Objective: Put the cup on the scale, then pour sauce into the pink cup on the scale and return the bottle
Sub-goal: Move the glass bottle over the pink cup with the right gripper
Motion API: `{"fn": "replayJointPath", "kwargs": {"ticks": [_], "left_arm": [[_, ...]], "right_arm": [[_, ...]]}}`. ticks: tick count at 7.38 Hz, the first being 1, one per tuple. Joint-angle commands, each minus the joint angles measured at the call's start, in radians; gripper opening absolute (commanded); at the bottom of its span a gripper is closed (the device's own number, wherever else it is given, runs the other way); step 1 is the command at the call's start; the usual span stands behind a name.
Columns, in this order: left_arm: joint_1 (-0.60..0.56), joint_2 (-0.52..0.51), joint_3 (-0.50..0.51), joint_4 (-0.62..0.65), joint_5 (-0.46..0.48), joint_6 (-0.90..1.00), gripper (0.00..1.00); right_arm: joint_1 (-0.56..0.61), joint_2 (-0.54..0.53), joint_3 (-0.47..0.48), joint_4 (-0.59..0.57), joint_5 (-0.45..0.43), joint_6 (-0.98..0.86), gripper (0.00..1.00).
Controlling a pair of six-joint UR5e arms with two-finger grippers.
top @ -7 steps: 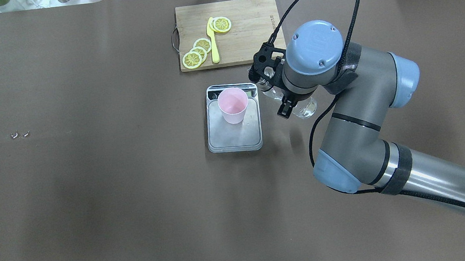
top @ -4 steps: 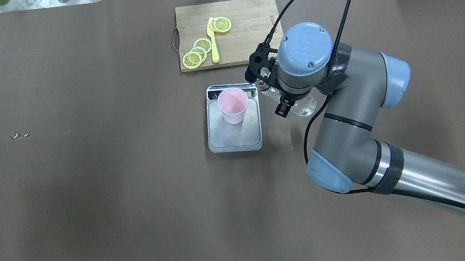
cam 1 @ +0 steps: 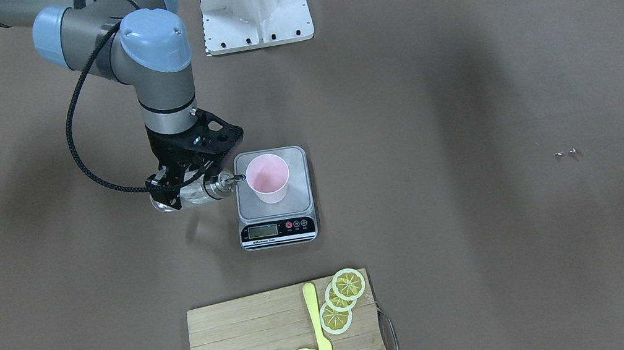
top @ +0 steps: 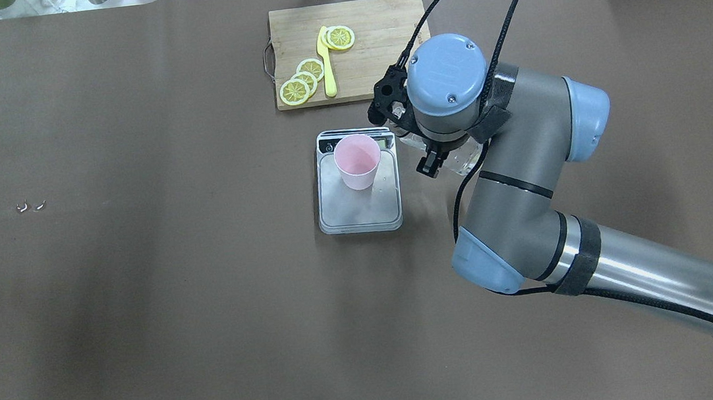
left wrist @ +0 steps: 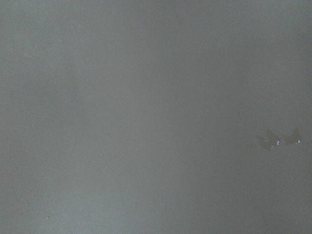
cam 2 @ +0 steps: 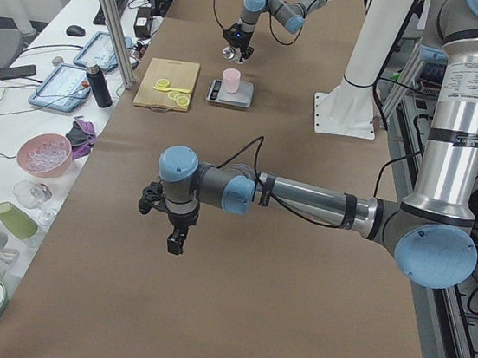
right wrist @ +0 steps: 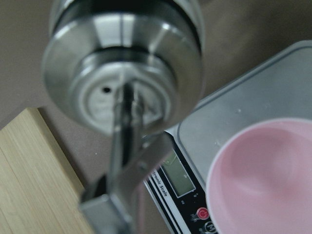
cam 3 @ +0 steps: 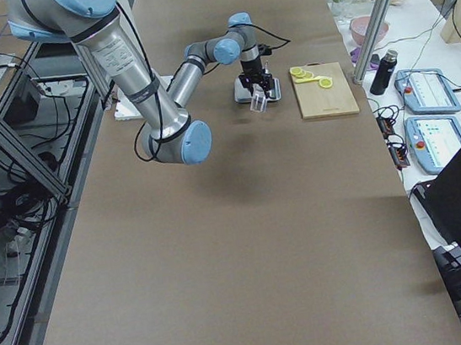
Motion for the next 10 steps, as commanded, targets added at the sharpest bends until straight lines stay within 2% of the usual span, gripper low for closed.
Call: {"fn": "replayJointPath", "kwargs": {"ticks": [1, 5, 7, 10], "left_arm": [[-0.017, 0.03, 0.009, -0.042, -0.005, 0.002, 0.98], [-0.017, 0.043, -0.02, -0.044, -0.027, 0.001, 0.98], [-0.025, 0.045, -0.035, -0.039, -0.091, -0.001, 0.98], [-0.03, 0.105, -0.087, -0.039, -0.092, -0.001, 0.98]], "right_arm": [[-0.007, 0.022, 0.001, -0.063, -0.029, 0.001, 0.52], [-0.017, 0.057, 0.007, -0.159, -0.075, 0.009, 0.52], [-0.042, 0.078, -0.002, -0.186, -0.107, 0.01, 0.52], [-0.053, 0.075, 0.001, -0.199, -0.132, 0.015, 0.52]]}}
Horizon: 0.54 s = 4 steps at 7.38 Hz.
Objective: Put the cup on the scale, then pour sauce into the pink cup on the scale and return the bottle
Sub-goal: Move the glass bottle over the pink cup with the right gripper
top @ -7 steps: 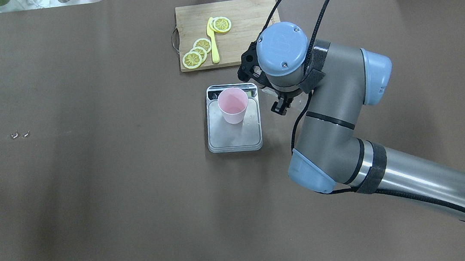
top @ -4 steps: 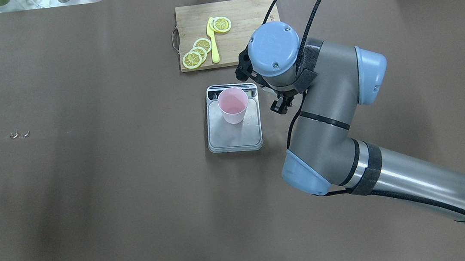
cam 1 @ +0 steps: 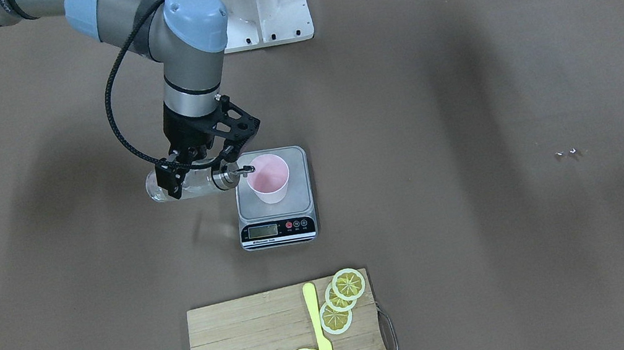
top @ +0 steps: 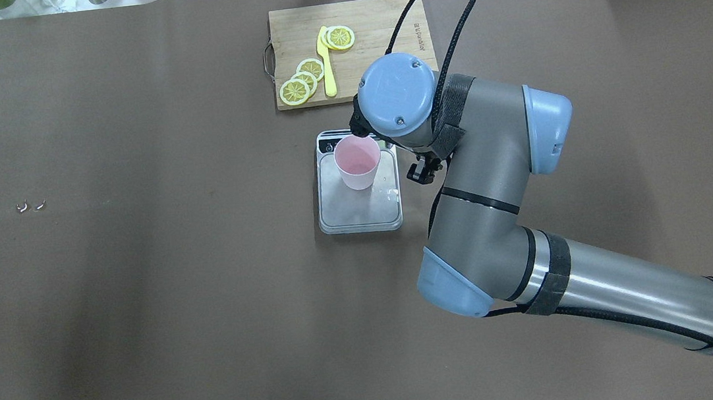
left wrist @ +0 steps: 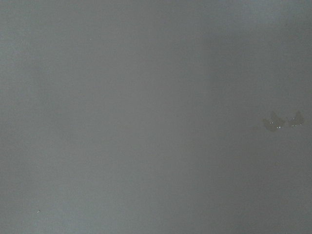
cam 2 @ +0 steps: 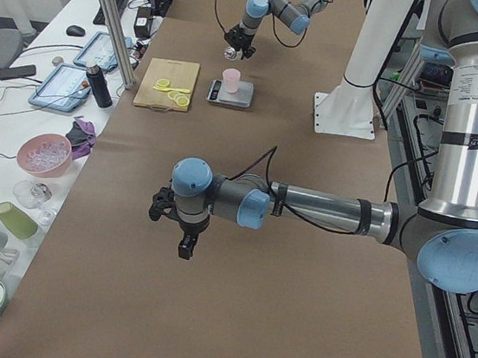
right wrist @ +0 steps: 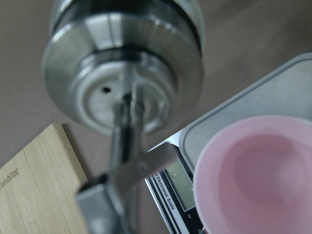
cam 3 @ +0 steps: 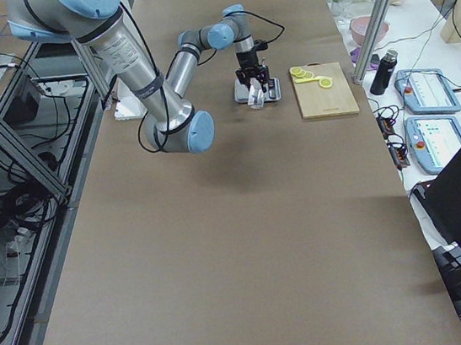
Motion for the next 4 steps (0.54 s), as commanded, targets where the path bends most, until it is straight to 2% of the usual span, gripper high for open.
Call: {"fn": "replayJointPath", "kwargs": {"ticks": [1, 4], "left_arm": [[-0.003, 0.038, -0.027, -0.001, -0.003, 0.0, 0.98], [-0.003, 0.058, -0.036, -0.001, -0.003, 0.0, 0.98]], "right_arm": [[-0.013, 0.009, 0.005, -0.05, -0.046, 0.001, 0.52], [-0.035, 0.006, 0.009, -0.098, -0.104, 0.003, 0.52]]}}
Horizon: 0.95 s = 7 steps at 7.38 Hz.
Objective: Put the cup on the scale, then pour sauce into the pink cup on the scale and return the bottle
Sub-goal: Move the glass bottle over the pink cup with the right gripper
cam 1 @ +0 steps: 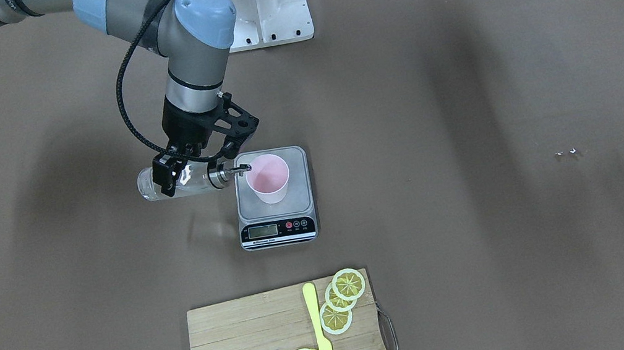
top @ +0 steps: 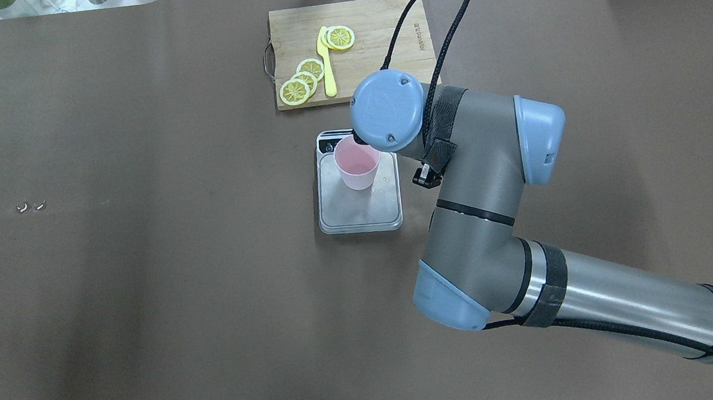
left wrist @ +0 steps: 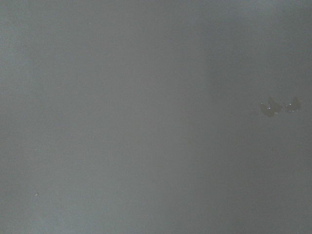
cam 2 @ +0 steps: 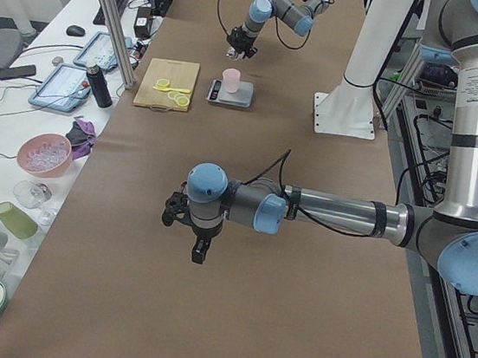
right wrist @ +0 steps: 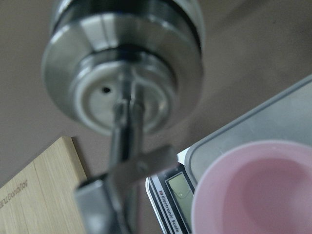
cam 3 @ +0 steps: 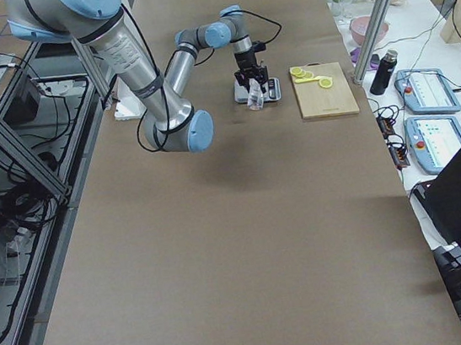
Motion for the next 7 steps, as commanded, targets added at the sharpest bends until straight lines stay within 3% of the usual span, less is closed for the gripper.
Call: {"fn": "replayJointPath", "kwargs": {"ticks": [1, 7], "left_arm": [[0.0, 0.01, -0.003, 0.0, 0.0, 0.0, 0.98], [0.0, 0.009, 0.0, 0.0, 0.0, -0.005, 0.98]], "right_arm": [[-0.014, 0.001, 0.002, -0.04, -0.034, 0.002, 0.52], [-0.044, 0.032, -0.008, -0.145, -0.122, 0.008, 0.52]]}}
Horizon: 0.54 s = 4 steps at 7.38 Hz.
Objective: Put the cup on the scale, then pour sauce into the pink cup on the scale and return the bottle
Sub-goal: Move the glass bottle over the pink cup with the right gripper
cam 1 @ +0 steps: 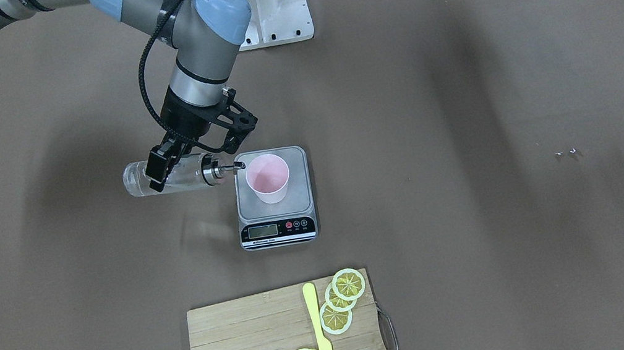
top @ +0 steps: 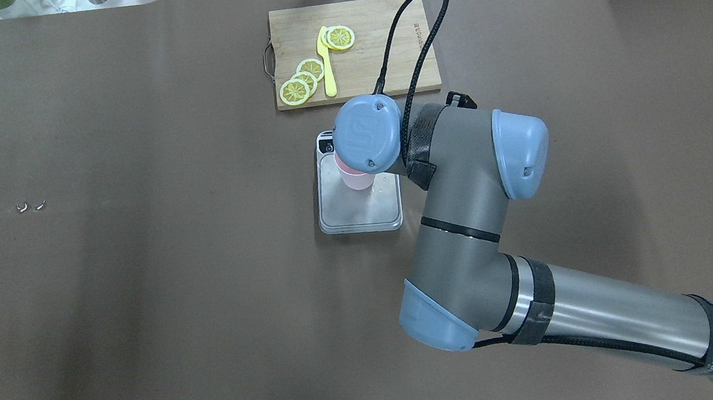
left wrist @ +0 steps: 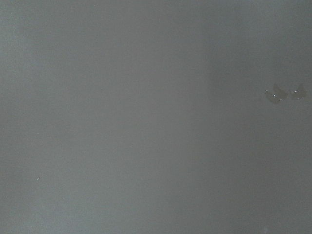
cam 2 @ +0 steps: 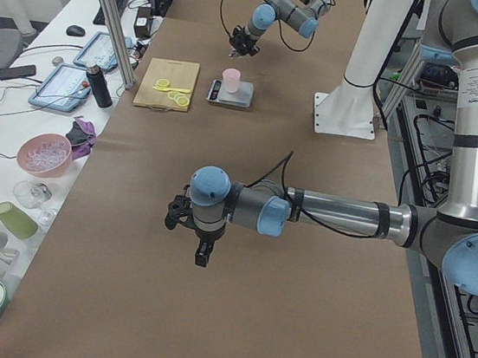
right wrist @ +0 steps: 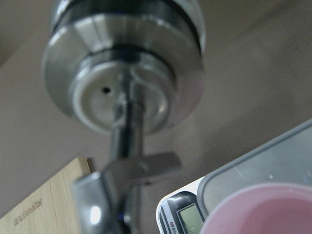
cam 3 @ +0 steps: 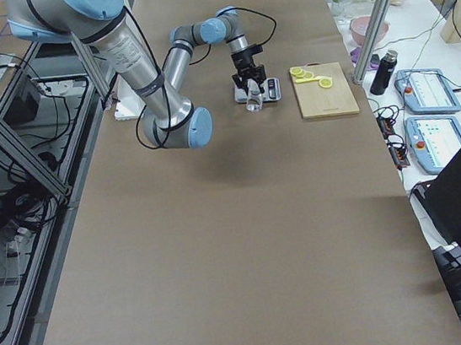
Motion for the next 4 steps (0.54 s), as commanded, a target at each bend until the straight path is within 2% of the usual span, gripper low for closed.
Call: {"fn": "replayJointPath", "kwargs": {"ticks": [1, 4], "left_arm": [[0.0, -0.001, 0.002, 0.0, 0.0, -0.001, 0.98], [0.0, -0.004, -0.002, 0.0, 0.0, -0.004, 0.98]], "right_arm": [[-0.02, 0.014, -0.009, -0.032, -0.039, 0.006, 0.52], [-0.037, 0.057, -0.045, -0.077, -0.074, 0.031, 0.52]]}}
